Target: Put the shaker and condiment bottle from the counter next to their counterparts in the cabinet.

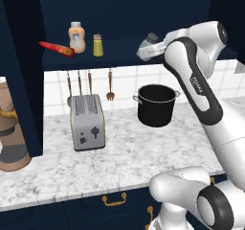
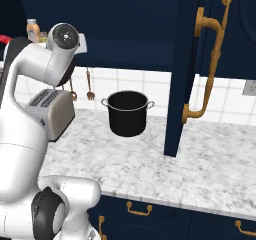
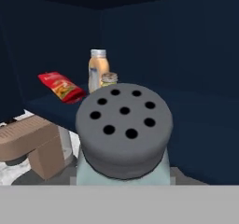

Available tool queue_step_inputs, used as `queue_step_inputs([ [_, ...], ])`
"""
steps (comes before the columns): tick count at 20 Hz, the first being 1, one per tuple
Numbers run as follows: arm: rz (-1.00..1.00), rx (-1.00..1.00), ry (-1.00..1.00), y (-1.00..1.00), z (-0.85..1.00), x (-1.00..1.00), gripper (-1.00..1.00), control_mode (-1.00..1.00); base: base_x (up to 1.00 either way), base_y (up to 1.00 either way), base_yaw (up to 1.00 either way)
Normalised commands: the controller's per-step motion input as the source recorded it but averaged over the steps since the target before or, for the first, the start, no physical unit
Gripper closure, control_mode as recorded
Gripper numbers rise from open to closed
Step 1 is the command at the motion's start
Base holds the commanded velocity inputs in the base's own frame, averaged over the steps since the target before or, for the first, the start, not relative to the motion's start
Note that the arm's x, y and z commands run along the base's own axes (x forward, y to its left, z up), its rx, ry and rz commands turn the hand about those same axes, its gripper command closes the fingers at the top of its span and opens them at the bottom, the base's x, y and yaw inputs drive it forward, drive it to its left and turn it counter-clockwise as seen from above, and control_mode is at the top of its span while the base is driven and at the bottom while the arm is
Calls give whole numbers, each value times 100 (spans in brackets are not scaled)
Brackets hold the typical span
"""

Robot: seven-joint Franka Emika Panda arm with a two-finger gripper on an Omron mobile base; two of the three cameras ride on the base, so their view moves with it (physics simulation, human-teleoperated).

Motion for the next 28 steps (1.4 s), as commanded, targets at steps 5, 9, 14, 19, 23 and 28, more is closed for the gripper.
queue_step_inputs([
  [5,2,0,8,18,0,45,100,-100,0,0,0],
  [9,1,0,0,17,0,5,100,-100,0,0,0],
  [14,1,0,-2,25,-21,6,100,-100,0,0,0],
  [19,0,0,0,18,-4,27,100,-100,0,0,0],
  [23,0,0,0,0,0,31,100,-100,0,0,0],
  [28,0,0,0,3,-1,28,100,-100,0,0,0],
])
